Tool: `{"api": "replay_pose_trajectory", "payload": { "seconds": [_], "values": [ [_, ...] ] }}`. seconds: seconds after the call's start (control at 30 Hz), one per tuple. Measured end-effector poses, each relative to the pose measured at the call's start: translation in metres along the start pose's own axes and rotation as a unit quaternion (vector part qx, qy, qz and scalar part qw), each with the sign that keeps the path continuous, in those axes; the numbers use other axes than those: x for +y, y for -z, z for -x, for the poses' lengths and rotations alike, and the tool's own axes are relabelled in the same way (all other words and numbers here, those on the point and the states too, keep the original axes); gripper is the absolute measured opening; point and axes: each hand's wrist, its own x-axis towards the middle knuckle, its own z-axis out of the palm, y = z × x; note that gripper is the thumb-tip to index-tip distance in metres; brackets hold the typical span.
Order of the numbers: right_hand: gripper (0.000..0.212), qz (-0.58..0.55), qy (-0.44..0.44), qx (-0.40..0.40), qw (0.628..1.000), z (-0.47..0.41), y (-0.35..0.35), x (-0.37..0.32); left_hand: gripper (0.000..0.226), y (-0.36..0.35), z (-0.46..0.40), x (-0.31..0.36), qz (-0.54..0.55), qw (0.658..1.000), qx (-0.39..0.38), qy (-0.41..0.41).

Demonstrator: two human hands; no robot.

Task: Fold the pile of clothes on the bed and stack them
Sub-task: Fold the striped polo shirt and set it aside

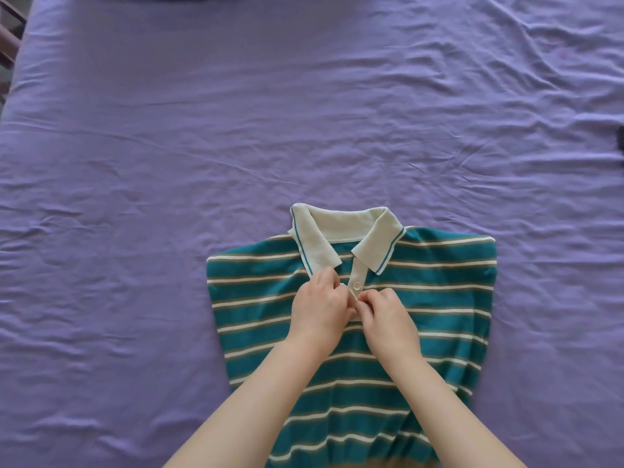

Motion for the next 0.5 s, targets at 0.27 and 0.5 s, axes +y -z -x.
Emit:
{"api": "replay_pose_trajectory", "payload": {
  "seconds": [0.27, 0.5],
  "values": [
    [0.012, -0.019, 0.004, 0.038, 0.999, -0.001, 0.003, 0.000, 0.011, -0.005, 0.007, 0.000, 0.070, 0.997, 0.016, 0.042],
    [0.025, 0.000, 0.054, 0.040, 0.998, -0.015, 0.013, -0.002, 0.027, 0.016, -0.022, -0.025, 0.024, 0.999, 0.022, -0.035]
  ]
}}
